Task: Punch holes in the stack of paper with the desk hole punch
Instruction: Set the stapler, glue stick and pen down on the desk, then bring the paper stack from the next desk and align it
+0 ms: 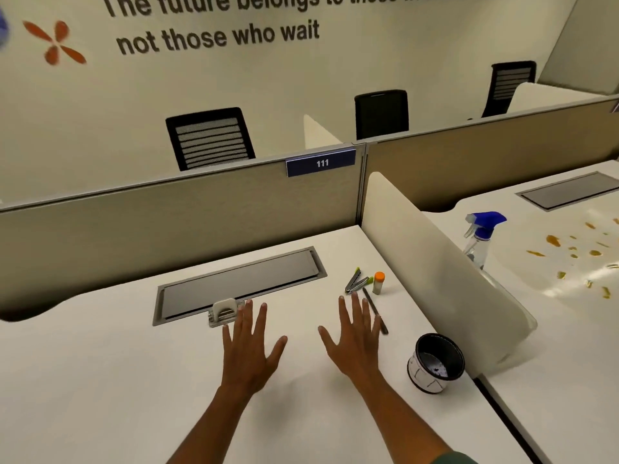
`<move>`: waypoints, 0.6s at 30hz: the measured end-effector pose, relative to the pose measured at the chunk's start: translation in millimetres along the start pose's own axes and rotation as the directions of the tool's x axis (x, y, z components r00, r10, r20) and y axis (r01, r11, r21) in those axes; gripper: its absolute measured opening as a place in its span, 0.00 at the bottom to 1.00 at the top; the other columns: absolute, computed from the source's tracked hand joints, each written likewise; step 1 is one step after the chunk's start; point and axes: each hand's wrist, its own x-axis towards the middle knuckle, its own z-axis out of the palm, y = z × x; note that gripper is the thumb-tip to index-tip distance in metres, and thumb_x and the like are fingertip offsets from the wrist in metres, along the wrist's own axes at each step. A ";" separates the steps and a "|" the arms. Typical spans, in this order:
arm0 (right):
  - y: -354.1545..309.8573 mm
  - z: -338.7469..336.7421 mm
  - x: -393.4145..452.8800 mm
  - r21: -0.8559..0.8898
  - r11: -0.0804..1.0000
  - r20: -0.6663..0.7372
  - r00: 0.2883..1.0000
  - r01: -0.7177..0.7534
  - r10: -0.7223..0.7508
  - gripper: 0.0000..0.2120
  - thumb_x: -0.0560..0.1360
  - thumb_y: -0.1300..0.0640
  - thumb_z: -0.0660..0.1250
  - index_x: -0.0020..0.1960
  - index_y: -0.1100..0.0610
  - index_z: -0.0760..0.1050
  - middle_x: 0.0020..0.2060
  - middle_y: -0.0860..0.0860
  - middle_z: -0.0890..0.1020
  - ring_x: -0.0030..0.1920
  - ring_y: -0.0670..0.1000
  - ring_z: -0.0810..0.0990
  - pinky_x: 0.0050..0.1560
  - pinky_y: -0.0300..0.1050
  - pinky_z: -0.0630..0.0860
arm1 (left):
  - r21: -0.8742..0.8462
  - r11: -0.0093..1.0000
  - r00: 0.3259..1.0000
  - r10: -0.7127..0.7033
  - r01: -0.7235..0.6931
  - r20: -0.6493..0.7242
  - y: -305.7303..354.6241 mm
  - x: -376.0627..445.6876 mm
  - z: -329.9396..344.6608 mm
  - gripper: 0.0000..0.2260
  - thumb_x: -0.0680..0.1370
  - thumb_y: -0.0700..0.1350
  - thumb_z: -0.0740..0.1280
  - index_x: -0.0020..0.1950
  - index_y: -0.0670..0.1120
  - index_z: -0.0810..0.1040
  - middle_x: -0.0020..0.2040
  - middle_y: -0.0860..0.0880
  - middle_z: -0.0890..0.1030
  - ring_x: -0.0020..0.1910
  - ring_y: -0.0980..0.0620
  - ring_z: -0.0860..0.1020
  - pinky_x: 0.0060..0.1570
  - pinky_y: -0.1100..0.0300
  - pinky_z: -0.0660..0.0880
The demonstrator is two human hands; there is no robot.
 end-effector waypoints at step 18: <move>-169.8 -29.8 -96.8 -0.090 0.984 -0.091 0.983 0.153 -0.161 0.40 0.74 0.29 0.47 0.79 0.48 0.46 0.79 0.53 0.47 0.79 0.58 0.45 0.75 0.65 0.45 | 0.011 0.998 0.990 -0.063 0.065 -0.127 -138.2 -111.7 -83.8 0.37 0.75 0.70 0.46 0.80 0.53 0.45 0.81 0.47 0.42 0.79 0.46 0.41 0.75 0.39 0.46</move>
